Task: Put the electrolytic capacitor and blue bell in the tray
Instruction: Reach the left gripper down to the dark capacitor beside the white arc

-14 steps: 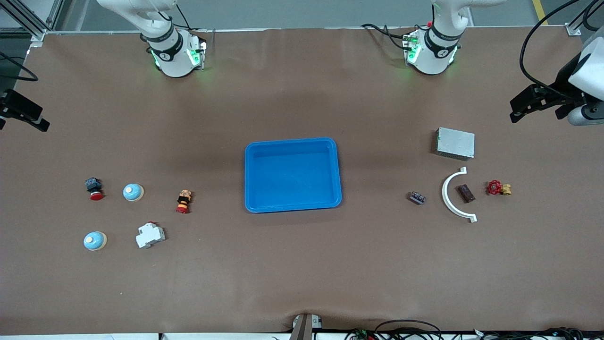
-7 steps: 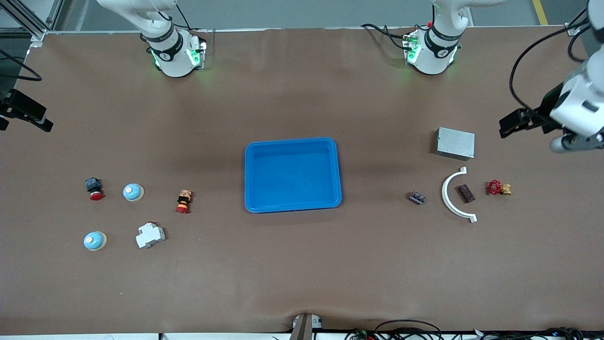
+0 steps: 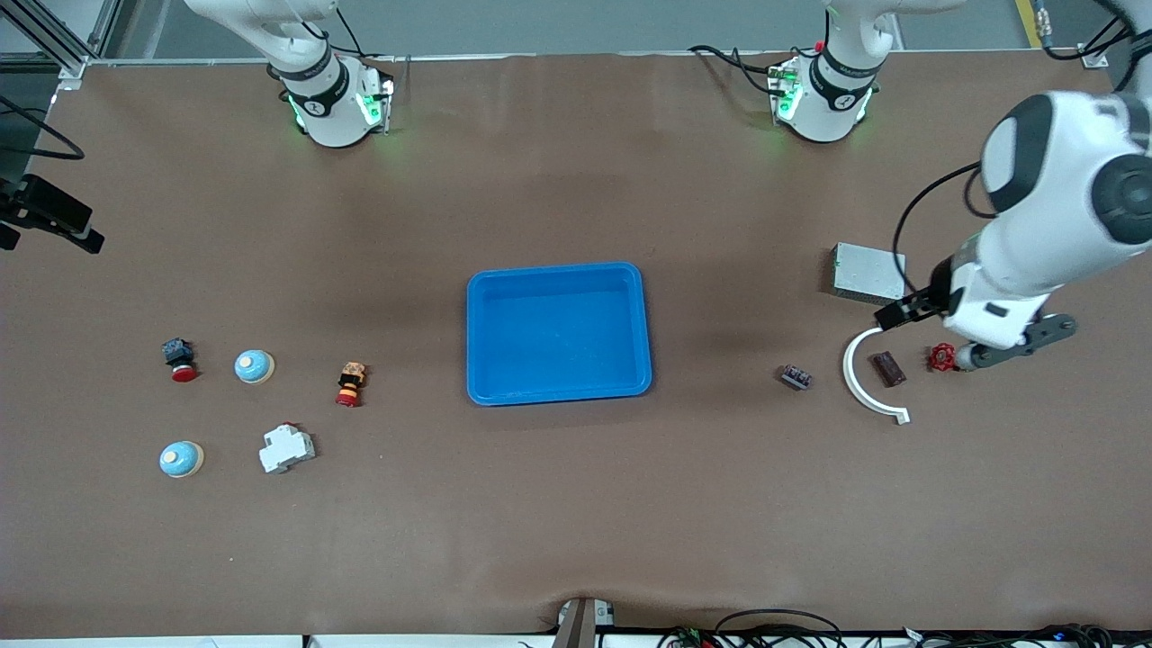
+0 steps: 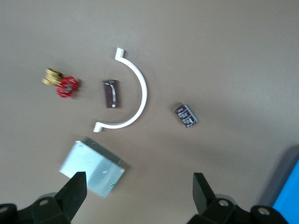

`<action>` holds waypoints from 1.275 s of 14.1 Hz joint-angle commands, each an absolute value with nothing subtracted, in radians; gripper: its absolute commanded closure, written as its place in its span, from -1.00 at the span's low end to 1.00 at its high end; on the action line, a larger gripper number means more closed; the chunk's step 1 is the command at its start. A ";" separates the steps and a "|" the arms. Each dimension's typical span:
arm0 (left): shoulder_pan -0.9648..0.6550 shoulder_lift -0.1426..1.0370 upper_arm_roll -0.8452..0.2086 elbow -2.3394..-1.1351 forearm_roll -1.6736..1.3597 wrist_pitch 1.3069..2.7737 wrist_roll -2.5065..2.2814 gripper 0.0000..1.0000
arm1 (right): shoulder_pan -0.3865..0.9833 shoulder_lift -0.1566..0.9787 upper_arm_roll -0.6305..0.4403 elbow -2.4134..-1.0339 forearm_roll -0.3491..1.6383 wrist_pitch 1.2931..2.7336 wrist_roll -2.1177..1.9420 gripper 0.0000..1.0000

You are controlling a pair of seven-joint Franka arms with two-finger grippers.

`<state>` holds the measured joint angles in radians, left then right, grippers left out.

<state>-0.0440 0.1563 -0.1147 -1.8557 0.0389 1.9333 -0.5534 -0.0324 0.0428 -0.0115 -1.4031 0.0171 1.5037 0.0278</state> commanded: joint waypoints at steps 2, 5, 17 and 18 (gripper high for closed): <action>-0.052 0.217 -0.153 -1.994 0.017 2.149 -0.760 -1.00 | -0.037 0.021 -0.003 -1.417 0.000 1.502 0.037 -1.00; -0.075 0.322 -0.176 -1.996 0.031 2.268 -0.938 -0.84 | -0.048 0.011 -0.011 -1.414 0.003 1.502 0.026 -1.00; -0.078 0.531 -0.164 -1.997 0.210 2.477 -1.246 -0.72 | -0.048 0.002 -0.009 -1.472 0.003 1.532 0.031 -1.00; -0.078 0.535 -0.164 -1.997 0.209 2.493 -1.246 -0.62 | -0.048 -0.006 -0.009 -1.483 0.003 1.534 0.031 -1.00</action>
<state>-0.0790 0.5210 -0.1651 -2.0053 0.1805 2.4661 -1.2181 -0.0395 0.0266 -0.0178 -1.4265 0.0154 1.5111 0.0275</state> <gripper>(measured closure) 0.132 0.000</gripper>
